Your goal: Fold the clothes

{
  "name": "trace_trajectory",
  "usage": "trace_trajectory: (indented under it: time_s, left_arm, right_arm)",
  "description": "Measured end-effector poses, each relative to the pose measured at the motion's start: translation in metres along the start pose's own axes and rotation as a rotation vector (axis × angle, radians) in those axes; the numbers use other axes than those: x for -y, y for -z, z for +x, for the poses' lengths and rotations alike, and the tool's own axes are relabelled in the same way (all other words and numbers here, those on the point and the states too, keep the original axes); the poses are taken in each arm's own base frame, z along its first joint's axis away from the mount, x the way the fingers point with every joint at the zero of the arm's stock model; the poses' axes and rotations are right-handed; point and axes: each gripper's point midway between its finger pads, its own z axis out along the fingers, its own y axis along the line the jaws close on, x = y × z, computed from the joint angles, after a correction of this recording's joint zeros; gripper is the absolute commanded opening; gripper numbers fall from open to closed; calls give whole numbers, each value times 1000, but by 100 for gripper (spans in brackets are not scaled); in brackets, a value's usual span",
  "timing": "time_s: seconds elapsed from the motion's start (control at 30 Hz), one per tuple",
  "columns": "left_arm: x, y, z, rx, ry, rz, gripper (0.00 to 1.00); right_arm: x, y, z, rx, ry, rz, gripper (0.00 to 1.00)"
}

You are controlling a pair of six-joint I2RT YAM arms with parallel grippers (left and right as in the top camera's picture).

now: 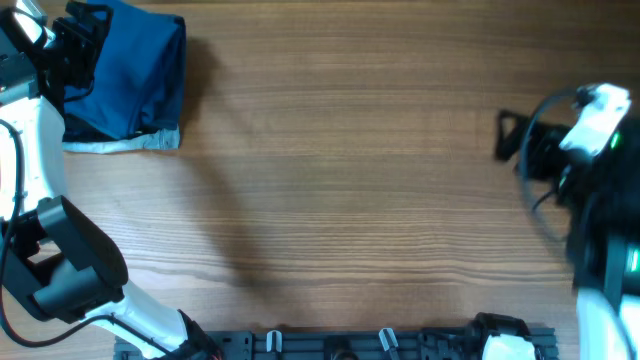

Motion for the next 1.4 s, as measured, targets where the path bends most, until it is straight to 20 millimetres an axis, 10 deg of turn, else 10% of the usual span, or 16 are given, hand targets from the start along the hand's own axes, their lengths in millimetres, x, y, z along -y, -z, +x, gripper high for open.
trace_trajectory:
  time_s: [0.17,0.33,0.9,1.4]
  left_arm:
    - [0,0,0,0,0,0,100]
    - [0,0,0,0,0,1,100]
    - [0,0,0,0,0,0,100]
    - [0,0,0,0,0,0,100]
  right_arm:
    - [-65,95,-16,286,214,-195,100]
    - [-60,161,-1,552,247,-241,100]
    - [-3,4,91,664,173,-128,100]
    - [32,-35,144,486,104,-15,100]
